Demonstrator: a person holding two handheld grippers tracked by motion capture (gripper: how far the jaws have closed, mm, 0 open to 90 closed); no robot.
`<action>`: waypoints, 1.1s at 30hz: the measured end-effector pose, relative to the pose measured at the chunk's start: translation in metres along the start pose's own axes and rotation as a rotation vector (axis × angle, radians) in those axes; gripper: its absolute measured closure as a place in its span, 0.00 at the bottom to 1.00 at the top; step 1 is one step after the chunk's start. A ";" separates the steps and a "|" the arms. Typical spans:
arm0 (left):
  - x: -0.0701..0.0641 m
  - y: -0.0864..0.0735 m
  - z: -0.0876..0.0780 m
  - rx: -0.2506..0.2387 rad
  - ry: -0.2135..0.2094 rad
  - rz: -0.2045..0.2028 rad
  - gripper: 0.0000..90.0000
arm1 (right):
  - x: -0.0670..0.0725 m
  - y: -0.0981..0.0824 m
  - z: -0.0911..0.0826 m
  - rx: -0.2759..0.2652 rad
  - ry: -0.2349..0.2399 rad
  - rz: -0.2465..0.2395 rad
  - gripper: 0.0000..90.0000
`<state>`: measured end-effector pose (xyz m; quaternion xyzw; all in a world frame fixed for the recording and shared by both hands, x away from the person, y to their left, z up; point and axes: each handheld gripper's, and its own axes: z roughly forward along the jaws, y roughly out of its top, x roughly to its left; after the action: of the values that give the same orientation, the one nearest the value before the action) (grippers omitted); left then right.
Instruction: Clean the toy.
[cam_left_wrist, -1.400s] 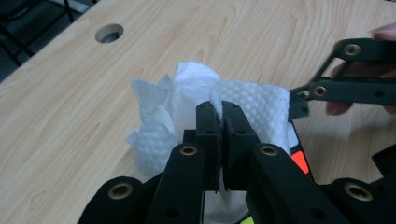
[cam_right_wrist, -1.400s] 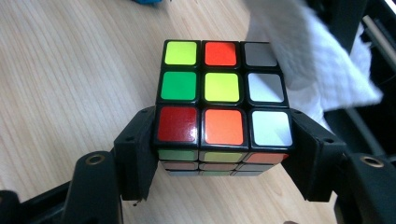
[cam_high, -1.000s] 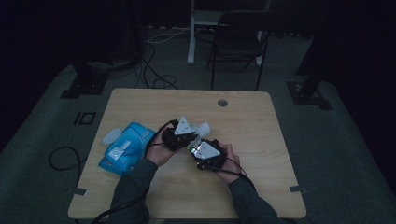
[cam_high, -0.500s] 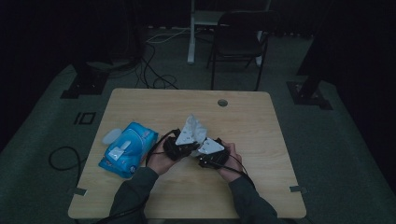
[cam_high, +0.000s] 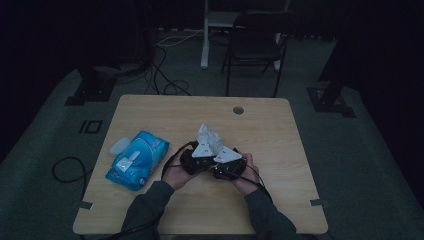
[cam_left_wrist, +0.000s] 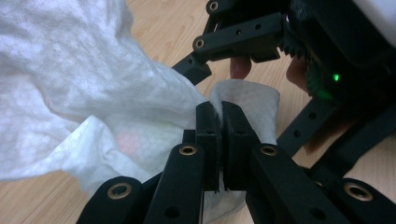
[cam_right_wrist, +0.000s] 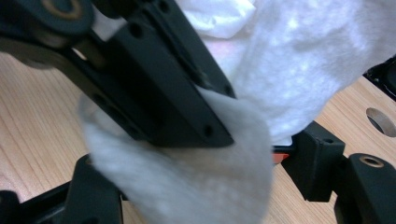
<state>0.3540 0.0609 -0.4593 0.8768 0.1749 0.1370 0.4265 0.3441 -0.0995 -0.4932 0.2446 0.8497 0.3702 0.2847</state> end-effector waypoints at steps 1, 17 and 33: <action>0.001 0.000 0.001 -0.003 0.000 -0.003 0.98 | 0.000 0.000 0.000 0.001 0.002 0.002 0.38; 0.036 -0.006 -0.013 -0.057 0.126 -0.120 0.97 | -0.005 0.000 -0.003 -0.021 0.044 0.040 0.38; 0.034 -0.008 -0.014 -0.066 0.137 -0.144 0.97 | -0.012 -0.002 -0.005 -0.037 0.055 0.087 0.38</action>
<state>0.3779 0.0900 -0.4539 0.8361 0.2615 0.1716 0.4507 0.3491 -0.1107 -0.4879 0.2659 0.8388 0.4046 0.2491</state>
